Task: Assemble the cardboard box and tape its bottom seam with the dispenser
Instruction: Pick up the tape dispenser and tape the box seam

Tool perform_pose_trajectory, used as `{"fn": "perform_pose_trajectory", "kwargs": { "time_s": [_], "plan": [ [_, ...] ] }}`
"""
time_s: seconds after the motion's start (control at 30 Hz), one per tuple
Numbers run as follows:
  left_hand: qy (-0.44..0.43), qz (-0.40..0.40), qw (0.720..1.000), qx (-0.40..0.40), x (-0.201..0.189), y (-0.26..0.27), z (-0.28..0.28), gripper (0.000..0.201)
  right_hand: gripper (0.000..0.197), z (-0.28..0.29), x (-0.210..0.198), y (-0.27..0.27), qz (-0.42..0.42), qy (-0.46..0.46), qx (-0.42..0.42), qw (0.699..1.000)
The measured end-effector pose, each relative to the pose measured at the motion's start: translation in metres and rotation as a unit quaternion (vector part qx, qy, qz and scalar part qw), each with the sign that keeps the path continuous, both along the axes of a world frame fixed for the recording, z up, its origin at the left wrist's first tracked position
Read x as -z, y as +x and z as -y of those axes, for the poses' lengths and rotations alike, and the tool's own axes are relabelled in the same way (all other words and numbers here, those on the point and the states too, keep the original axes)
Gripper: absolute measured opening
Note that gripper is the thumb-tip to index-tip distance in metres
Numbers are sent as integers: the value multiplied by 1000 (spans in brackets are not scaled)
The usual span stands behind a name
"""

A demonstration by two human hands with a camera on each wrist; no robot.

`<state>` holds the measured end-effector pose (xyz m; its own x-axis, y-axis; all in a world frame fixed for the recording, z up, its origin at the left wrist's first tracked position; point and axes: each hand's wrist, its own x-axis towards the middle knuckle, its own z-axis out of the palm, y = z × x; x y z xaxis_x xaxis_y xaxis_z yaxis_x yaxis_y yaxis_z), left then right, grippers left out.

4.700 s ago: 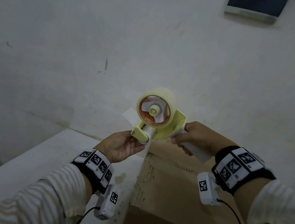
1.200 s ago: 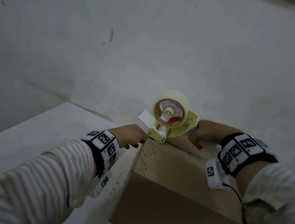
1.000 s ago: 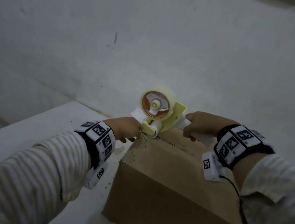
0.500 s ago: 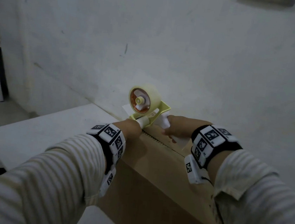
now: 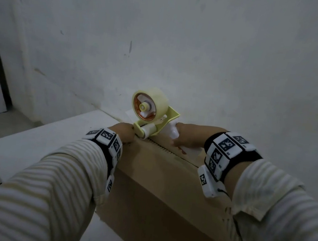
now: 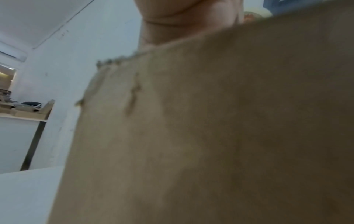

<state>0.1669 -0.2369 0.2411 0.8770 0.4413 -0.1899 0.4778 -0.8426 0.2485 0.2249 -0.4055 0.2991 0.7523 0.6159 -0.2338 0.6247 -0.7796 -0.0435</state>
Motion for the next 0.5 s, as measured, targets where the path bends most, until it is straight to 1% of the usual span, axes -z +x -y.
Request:
{"fn": "perform_pose_trajectory", "kwargs": {
  "time_s": [0.07,0.1,0.2,0.33,0.4,0.43,0.5],
  "plan": [
    [16,2,1000,-8,2,0,0,47,21,2,0,-1,0,-13,-14,1000],
    [15,2,1000,-6,0,-3,1,48,17,3,0,-1,-2,-17,-17,1000],
    [28,-18,999,16,2,-6,3,48,19,10,-1,0,2,-10,-31,999],
    [41,-32,999,12,7,-4,3,48,18,29,-2,2,12,-20,-38,999],
    [46,-39,998,-3,7,-4,5,51,33,44,-3,-1,-7,-35,-51,998],
    [44,-44,998,-18,6,-5,8,51,29,53,-4,-1,-21,-40,-61,997],
    [47,-54,997,-32,4,-6,12,51,3,74,-6,-4,-51,-36,-62,996]
  ]
}}
